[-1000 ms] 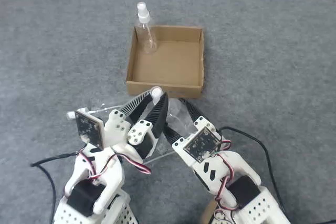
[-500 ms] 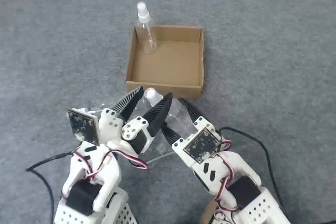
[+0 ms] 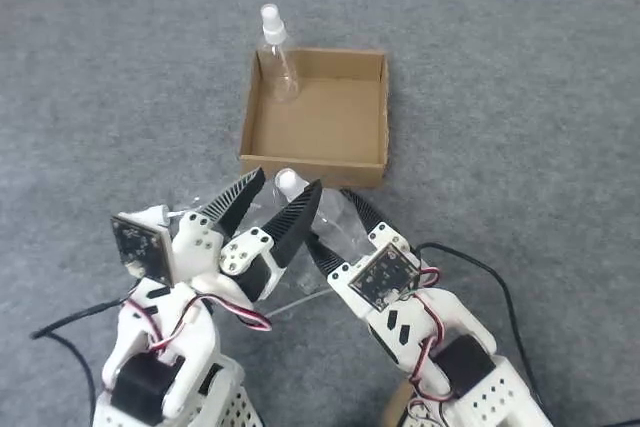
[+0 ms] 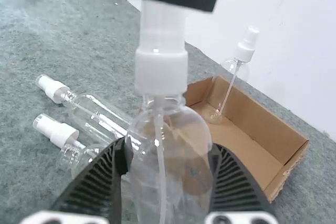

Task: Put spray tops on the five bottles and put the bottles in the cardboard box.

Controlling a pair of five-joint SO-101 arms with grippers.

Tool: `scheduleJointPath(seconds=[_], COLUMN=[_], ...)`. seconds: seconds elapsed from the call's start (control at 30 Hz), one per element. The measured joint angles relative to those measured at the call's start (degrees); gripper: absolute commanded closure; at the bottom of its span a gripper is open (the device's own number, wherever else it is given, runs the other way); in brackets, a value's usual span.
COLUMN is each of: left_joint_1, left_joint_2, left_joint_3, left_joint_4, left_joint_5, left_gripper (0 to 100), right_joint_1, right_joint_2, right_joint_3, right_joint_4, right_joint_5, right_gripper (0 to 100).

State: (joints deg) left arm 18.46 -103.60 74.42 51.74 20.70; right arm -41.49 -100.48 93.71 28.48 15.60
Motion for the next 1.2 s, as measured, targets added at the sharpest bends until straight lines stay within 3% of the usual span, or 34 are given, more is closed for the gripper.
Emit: scheduleJointPath(seconds=[0.33, 0.77, 0.97, 1.2], left_joint_1=[-7.56, -8.44, -8.62, -8.62], left_joint_2=[0.00, 0.00, 0.00, 0.00], left_joint_3=[-1.41, 1.85, 3.25, 3.25], left_joint_4=[-1.32, -1.32, -1.41, -1.76], left_joint_5=[4.75, 5.45, 0.44, -0.62], left_gripper=[76, 77, 77, 77], right_joint_1=[0.00, 0.00, 0.62, 3.16], right_joint_2=[0.00, 0.00, 0.09, 0.09], right_joint_3=[0.00, 0.00, 0.09, 0.09], right_joint_4=[0.00, 0.00, 0.00, 0.00], right_joint_5=[0.00, 0.00, 0.09, 0.09], right_gripper=[94.4, 94.4, 94.4, 94.4])
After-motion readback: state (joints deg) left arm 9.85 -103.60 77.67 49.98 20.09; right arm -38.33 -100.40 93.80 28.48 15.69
